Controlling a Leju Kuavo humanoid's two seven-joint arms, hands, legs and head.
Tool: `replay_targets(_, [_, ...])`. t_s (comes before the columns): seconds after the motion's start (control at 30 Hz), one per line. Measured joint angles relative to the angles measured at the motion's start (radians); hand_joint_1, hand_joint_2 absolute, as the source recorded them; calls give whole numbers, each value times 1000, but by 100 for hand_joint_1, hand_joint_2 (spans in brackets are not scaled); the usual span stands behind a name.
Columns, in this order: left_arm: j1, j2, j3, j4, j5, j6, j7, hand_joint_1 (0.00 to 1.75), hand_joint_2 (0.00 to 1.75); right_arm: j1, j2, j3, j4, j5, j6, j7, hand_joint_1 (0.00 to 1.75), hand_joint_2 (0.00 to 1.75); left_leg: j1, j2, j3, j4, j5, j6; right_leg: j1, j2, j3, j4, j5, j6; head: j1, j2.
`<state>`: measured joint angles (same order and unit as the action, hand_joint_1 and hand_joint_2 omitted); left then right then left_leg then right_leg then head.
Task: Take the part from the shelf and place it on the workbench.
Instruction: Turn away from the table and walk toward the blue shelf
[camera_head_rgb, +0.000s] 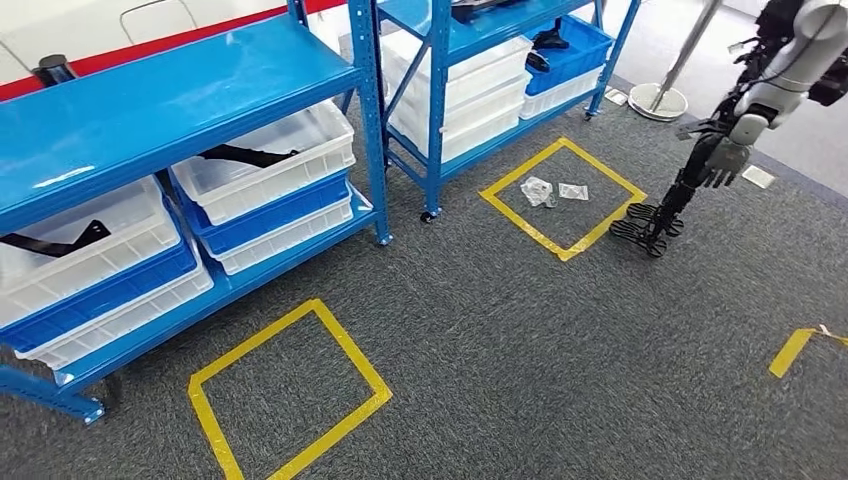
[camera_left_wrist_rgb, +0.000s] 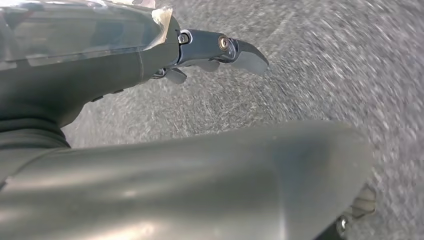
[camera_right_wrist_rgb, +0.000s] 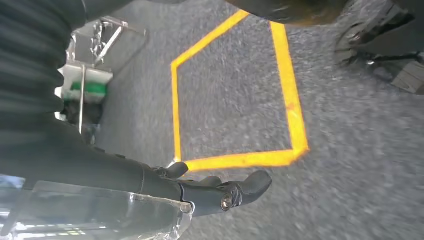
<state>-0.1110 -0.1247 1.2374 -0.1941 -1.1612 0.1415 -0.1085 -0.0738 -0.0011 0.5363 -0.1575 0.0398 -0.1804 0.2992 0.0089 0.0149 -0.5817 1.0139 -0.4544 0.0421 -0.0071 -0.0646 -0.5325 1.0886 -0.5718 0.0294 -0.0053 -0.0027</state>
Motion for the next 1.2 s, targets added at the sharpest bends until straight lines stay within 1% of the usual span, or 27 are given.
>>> replay_targets(0.03, [-1,0,-1,0,0,-3,0,0,0,2,-1,0,0,0,0,0,0,175,0,-14,-2,-1,2,3,-2,33,-29,63,-28,-3,2,0])
replay_targets(0.07, [-3,0,-1,0,0,-6,0,0,0,4,-1,0,0,0,1,1,0,175,0,-30,-4,0,3,5,-3,49,-63,131,-53,-6,3,0])
replay_targets(0.1, [-3,-1,-2,0,0,-10,0,0,0,6,-1,0,0,0,1,1,0,175,0,-46,-6,0,4,5,-3,56,-89,180,-67,-4,4,0])
replay_targets(0.13, [-2,-1,-2,0,0,-13,-1,0,0,8,-1,0,0,-1,2,1,0,175,0,-63,-6,0,4,5,-4,58,-101,199,-65,1,4,0])
replay_targets(0.17, [-1,-1,-2,0,0,-17,-2,0,0,9,-1,0,0,-1,2,1,0,175,1,-78,-6,1,5,4,-7,61,-94,176,-47,10,4,0])
replay_targets(0.2, [0,-1,-2,0,0,-20,-2,0,0,9,-2,0,0,-2,2,1,0,175,2,-93,-5,2,6,2,-10,67,-71,120,-18,21,4,0])
replay_targets(0.23, [1,-1,-3,0,0,-22,-3,0,0,9,-2,0,0,-2,2,1,0,175,3,-108,-6,3,6,-3,-15,88,-41,48,12,31,4,0])
replay_targets(0.27, [0,-1,-3,0,0,-24,-3,0,0,9,-2,0,0,-3,2,1,0,175,2,-122,-7,5,7,-8,-18,105,-17,-13,37,34,5,0])
replay_targets(0.33, [1,0,-4,0,0,-25,-4,0,0,7,-1,0,0,-2,2,0,0,175,-1,-142,-11,6,8,-21,-18,124,5,-69,58,25,4,0])
replay_targets(0.4, [5,1,-4,0,1,-25,-4,0,0,4,1,0,0,-2,3,-1,0,175,2,-155,-15,3,12,-32,-16,105,10,-69,63,8,3,0])
replay_targets(0.43, [7,1,-4,0,1,-25,-4,0,0,3,1,0,0,-2,3,-1,0,175,2,-144,-19,8,8,-36,-17,95,12,-71,65,0,2,0])
replay_targets(0.47, [8,2,-4,0,2,-25,-4,0,0,3,1,0,0,-1,3,-1,0,175,2,-119,-30,29,-6,-40,-20,83,13,-72,68,-9,-1,0])
replay_targets(0.53, [5,2,-4,0,2,-26,-4,0,0,5,1,0,0,-1,4,-1,0,175,0,-55,-78,131,-66,-45,-17,56,12,-73,69,-22,-7,0])
replay_targets(0.6, [3,1,-4,0,2,-26,-4,0,0,9,1,0,0,-1,5,-1,0,175,2,-28,-138,257,-121,-50,-11,24,10,-73,67,-29,-10,0])
replay_targets(0.63, [4,1,-4,0,2,-26,-4,0,0,10,0,0,1,-1,6,-1,0,175,2,-23,-152,286,-125,-50,-10,8,10,-73,65,-31,-10,0])
replay_targets(0.67, [6,1,-4,0,2,-26,-4,0,0,10,0,0,1,-1,6,-1,0,175,2,-18,-144,274,-111,-49,-8,-6,10,-73,65,-32,-10,0])
replay_targets(0.7, [7,1,-4,0,2,-26,-4,0,0,9,0,0,1,-1,6,-1,0,175,2,-8,-114,222,-82,-45,-7,-19,11,-73,63,-32,-11,0])
replay_targets(0.77, [4,2,-4,0,2,-26,-4,0,0,7,2,0,1,-1,6,-1,0,175,-5,46,-37,89,-31,-33,-1,-41,17,-73,58,-28,-10,0])
replay_targets(0.83, [-1,3,-4,0,2,-26,-4,0,0,6,3,0,1,-1,7,-1,0,175,-14,80,0,22,-17,-21,5,-62,24,-73,52,-19,-8,0])
replay_targets(0.9, [-3,3,-5,0,3,-26,-5,0,0,3,3,0,0,-1,7,-1,0,175,-19,57,-1,13,-15,-11,8,-86,33,-76,49,-9,-7,0])
replay_targets(0.93, [-1,3,-5,0,4,-26,-4,0,0,1,3,0,0,0,8,0,0,175,-17,44,0,8,-11,-6,7,-80,35,-74,46,-4,-7,0])
replay_targets(1.0, [-1,2,-5,0,5,-25,-3,0,0,1,1,0,0,1,9,0,0,175,-9,17,3,-4,1,5,5,-23,15,-26,17,0,-4,0])
replay_targets(1.03, [-2,2,-5,0,5,-22,-2,0,0,2,0,0,0,1,9,0,0,175,-5,2,2,-7,5,9,2,16,-12,30,-10,-3,-2,0])
replay_targets(1.07, [-4,2,-5,0,4,-18,-2,0,0,5,0,0,0,1,9,1,0,175,-4,-14,-1,-7,8,12,2,41,-44,99,-39,-6,-1,0])
replay_targets(1.13, [-4,0,-5,0,1,-9,-2,0,0,10,0,0,1,0,9,3,0,175,-3,-50,-5,-7,11,12,-2,56,-97,202,-69,-2,0,0])
replay_targets(1.17, [-2,0,-5,0,0,-7,-2,0,0,11,0,0,1,0,9,4,0,175,-2,-67,-5,-6,12,11,-4,59,-100,200,-59,7,0,0])
replay_targets(1.2, [0,-2,-5,0,-1,-6,-2,0,0,11,0,0,1,1,9,4,0,175,-1,-83,-5,-5,13,9,-7,63,-85,163,-36,19,1,0])
